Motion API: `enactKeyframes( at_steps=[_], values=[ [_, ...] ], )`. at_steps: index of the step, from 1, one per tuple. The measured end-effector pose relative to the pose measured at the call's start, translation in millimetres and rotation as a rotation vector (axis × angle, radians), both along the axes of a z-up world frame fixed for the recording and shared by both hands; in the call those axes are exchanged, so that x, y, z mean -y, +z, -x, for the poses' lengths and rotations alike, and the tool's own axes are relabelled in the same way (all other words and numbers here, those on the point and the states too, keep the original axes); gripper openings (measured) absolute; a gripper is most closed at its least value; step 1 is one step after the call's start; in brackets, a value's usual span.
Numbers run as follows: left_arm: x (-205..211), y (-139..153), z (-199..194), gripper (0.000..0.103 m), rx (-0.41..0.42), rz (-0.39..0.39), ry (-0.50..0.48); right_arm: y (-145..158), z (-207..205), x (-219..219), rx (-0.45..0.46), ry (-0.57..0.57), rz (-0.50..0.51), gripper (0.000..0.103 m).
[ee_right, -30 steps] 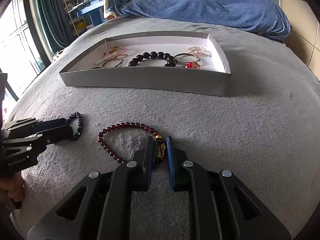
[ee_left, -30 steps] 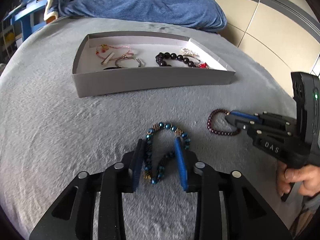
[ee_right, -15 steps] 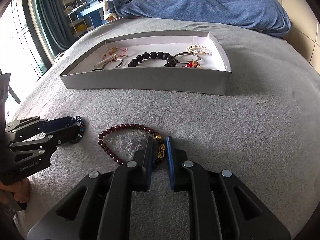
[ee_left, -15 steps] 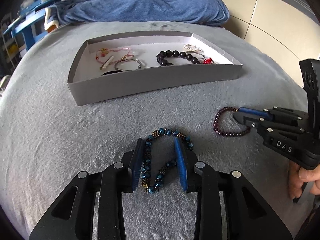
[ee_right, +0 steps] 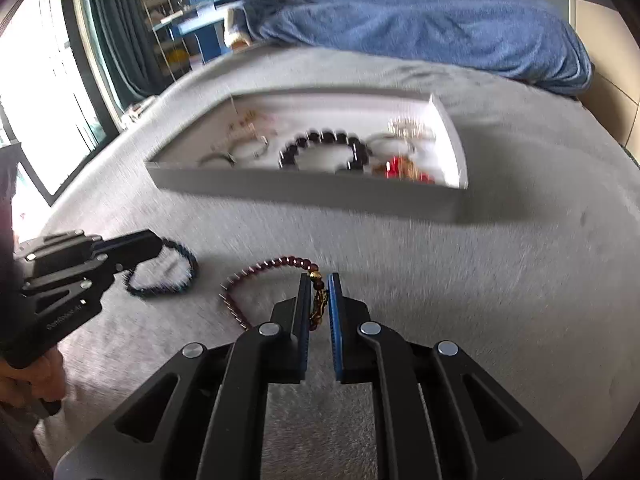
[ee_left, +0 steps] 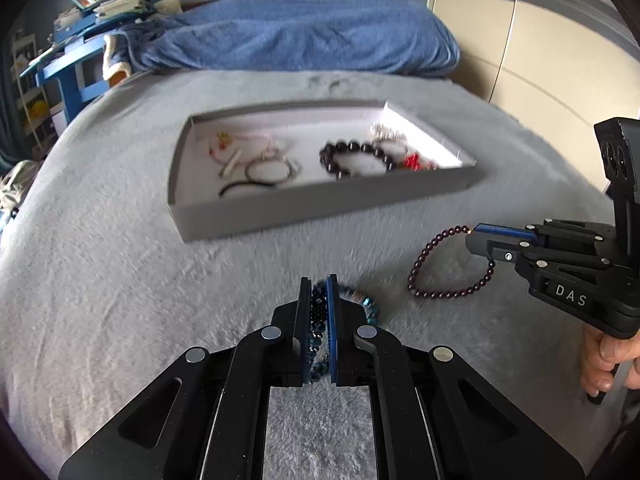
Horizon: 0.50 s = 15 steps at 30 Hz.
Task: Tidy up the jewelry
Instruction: 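Carry both beaded bracelets up and over into the tray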
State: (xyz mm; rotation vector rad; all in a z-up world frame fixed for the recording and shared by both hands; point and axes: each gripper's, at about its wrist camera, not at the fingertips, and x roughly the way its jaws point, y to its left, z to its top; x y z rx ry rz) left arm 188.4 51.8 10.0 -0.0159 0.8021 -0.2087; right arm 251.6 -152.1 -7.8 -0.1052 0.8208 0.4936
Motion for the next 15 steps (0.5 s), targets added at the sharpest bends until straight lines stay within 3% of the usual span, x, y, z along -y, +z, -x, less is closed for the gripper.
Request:
enactKeyframes(
  at_steps=[11, 15],
  values=[
    [-19, 46, -5, 0.008, 0.085, 0.126, 0.020, 55, -3, 9, 0.081, 0.005, -0.137, 0.006],
    [-20, 61, -8, 0.008, 0.117, 0.130, 0.015, 67, -5, 8, 0.110, 0.022, -0.143, 0.006]
  ],
)
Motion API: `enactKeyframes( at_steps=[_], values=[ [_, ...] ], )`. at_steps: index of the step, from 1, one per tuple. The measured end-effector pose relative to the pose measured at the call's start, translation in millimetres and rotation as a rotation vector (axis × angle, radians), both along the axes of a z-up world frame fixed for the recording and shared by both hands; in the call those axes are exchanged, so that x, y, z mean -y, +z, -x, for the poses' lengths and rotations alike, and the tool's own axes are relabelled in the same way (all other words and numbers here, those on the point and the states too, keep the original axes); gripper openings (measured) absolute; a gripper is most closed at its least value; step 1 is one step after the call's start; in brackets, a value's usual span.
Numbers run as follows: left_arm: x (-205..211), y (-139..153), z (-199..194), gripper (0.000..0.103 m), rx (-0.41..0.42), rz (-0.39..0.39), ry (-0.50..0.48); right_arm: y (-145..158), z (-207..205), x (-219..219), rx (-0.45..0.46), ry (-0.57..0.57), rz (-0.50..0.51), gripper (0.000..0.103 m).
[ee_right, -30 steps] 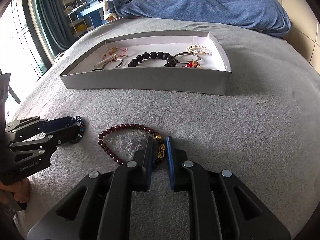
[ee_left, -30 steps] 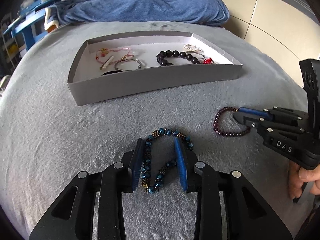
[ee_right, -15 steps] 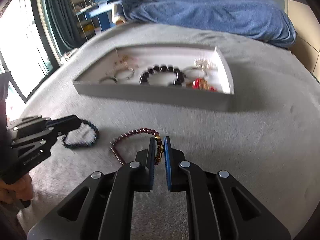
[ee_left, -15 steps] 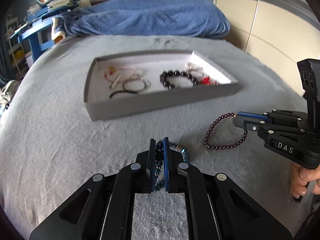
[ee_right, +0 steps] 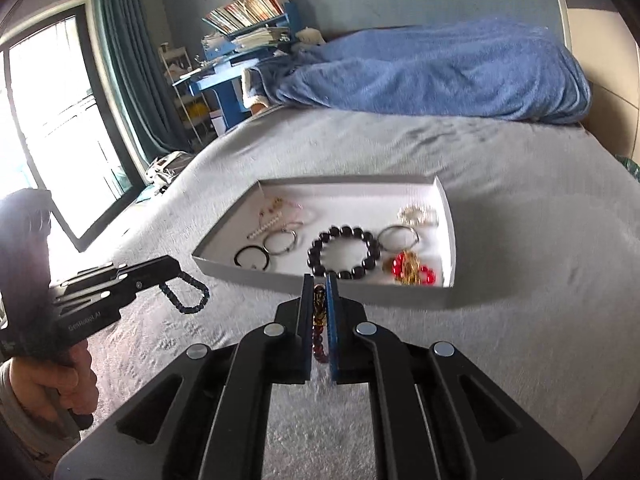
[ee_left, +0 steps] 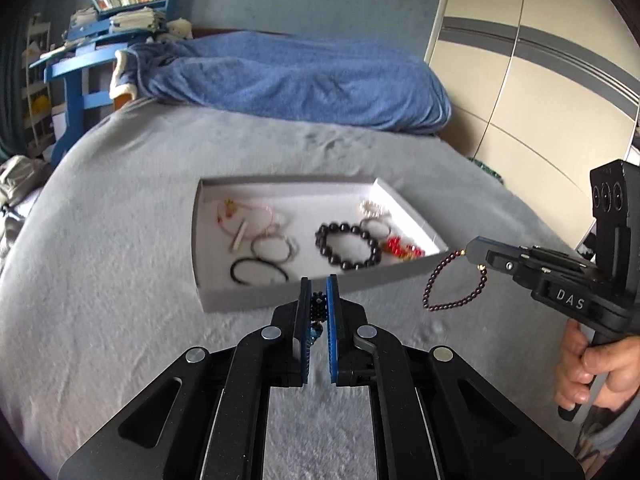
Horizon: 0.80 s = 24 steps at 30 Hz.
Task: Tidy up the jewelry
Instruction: 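Carry both beaded bracelets up and over into the tray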
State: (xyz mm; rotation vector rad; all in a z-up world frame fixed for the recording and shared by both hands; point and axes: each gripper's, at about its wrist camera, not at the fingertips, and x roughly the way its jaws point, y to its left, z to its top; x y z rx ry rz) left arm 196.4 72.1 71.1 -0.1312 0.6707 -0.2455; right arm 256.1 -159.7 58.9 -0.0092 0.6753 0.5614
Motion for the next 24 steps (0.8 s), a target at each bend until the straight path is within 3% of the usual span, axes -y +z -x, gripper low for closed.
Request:
enactKeyframes(
  at_steps=[12, 24],
  values=[
    [-5, 17, -20, 0.008, 0.038, -0.001, -0.013, 26, -9, -1, 0.048, 0.030, -0.027, 0.006],
    [-11, 25, -57, 0.008, 0.059, 0.007, -0.019, 22, -52, -13, 0.042, 0.025, -0.016, 0.006]
  ],
)
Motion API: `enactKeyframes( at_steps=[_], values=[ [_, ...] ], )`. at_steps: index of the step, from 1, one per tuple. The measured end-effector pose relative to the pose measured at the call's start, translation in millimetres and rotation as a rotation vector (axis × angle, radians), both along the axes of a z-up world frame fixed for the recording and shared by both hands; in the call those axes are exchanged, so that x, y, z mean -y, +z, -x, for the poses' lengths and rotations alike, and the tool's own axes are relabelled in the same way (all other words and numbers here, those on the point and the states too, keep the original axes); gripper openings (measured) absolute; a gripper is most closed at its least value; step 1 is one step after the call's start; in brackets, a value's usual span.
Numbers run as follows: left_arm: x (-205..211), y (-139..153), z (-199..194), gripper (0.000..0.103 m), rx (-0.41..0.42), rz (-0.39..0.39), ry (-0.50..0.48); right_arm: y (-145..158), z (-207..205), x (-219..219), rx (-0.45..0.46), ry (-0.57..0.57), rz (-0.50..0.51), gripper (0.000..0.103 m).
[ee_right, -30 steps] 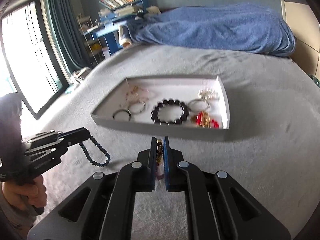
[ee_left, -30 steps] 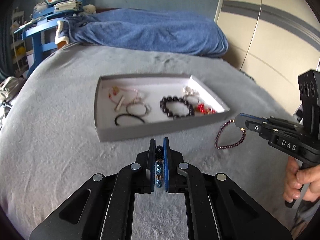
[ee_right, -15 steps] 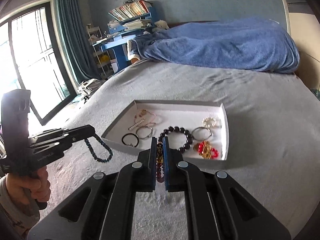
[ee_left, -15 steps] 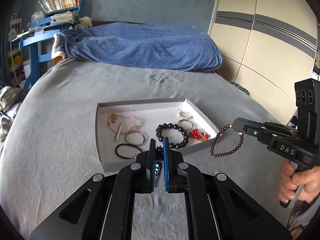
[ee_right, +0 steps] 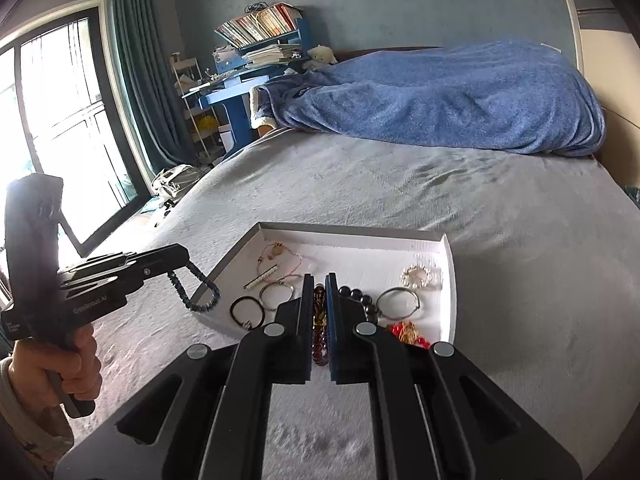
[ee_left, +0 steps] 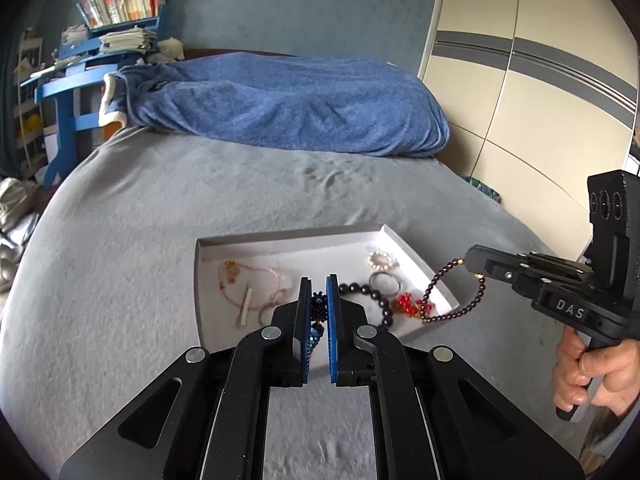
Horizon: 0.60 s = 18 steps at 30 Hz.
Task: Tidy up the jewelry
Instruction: 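Carry both beaded bracelets up and over into the tray, then lower both bracelets into the tray and open both tools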
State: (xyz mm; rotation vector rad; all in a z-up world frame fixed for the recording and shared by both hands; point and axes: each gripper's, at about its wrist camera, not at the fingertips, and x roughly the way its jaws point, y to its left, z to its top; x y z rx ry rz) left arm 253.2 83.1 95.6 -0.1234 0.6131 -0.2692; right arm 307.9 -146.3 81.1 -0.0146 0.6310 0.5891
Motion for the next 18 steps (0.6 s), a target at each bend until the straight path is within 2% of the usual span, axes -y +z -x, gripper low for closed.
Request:
enactKeyframes(
  at_steps=[10, 18],
  values=[
    [1, -26, -29, 0.008, -0.053, 0.049, 0.002, -38, -39, -9, -0.138, -0.008, -0.048, 0.006],
    [-14, -70, -43, 0.008, -0.162, 0.001, 0.072, -72, -55, 6, -0.222, -0.106, 0.025, 0.006]
  ],
)
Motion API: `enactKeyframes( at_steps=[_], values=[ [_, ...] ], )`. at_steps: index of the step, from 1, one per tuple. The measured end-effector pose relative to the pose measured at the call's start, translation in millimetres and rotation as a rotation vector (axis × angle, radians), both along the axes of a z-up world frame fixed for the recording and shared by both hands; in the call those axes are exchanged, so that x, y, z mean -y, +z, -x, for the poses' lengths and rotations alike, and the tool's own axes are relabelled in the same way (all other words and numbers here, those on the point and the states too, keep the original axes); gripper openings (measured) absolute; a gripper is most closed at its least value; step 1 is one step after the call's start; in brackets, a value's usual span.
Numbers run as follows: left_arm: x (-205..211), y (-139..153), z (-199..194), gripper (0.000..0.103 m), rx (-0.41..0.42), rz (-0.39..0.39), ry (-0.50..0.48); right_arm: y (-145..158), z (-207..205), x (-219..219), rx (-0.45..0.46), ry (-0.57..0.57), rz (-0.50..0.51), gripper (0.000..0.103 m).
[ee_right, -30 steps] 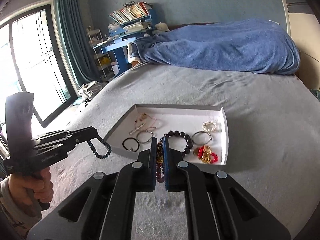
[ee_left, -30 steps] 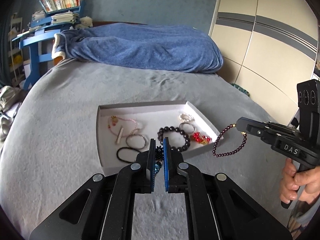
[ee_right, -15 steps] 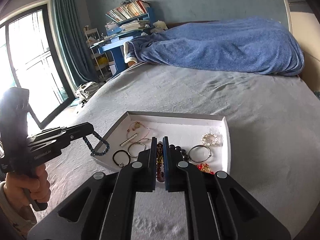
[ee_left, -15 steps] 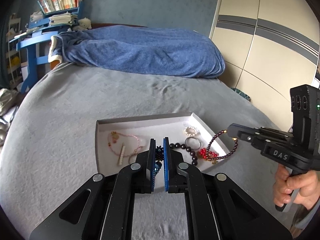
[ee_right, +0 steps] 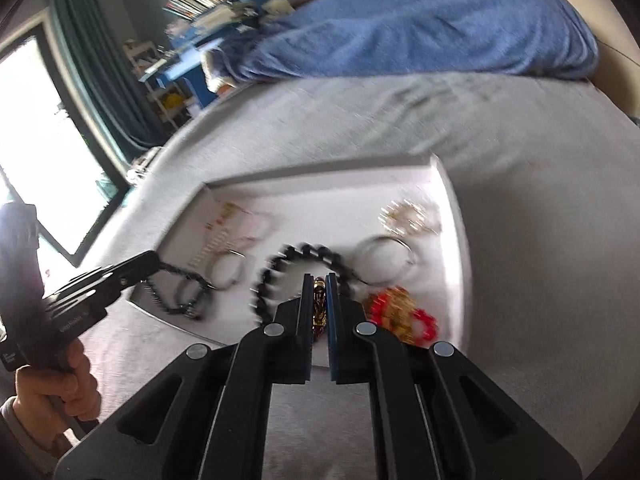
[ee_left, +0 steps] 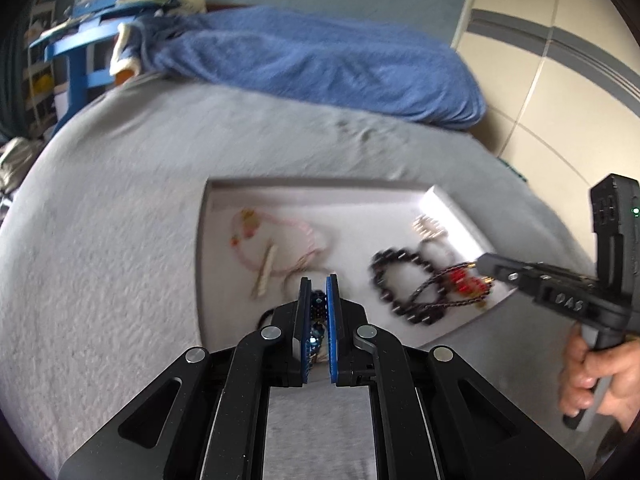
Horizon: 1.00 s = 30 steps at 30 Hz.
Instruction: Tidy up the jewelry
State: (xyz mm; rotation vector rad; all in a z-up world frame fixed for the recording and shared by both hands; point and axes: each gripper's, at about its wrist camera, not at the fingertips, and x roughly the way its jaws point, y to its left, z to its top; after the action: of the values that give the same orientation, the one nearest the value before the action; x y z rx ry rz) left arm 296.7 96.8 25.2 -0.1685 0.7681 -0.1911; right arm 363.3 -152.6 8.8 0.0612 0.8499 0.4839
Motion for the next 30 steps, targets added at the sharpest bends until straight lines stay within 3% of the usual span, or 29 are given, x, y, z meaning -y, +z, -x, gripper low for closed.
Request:
enactKeyframes(
  at_steps=[7, 10, 13, 15, 18, 24, 30],
  values=[
    [4, -10, 2, 0.008, -0.019, -0.042, -0.009, -8, 2, -1, 0.024, -0.006, 0.075, 0.012],
    [7, -10, 4, 0.027, -0.010, -0.070, -0.001, -6, 4, -1, 0.058, -0.012, 0.093, 0.027],
    [7, -6, 9, 0.043, 0.011, -0.065, 0.008, -2, 5, 1, 0.085, -0.020, 0.095, 0.028],
    [7, -3, 12, 0.062, 0.027, -0.076, 0.025, 0, 7, 2, 0.089, -0.025, 0.084, 0.032],
    [8, 3, 20, 0.075, 0.064, -0.093, 0.043, 3, 13, 5, 0.101, -0.033, 0.067, 0.037],
    [14, 8, 41, 0.090, 0.111, -0.114, 0.064, 4, 36, 5, 0.156, -0.046, 0.070, 0.053],
    [20, 10, 70, 0.094, 0.159, -0.132, 0.089, 2, 69, 4, 0.274, -0.050, 0.088, 0.068]
  ],
)
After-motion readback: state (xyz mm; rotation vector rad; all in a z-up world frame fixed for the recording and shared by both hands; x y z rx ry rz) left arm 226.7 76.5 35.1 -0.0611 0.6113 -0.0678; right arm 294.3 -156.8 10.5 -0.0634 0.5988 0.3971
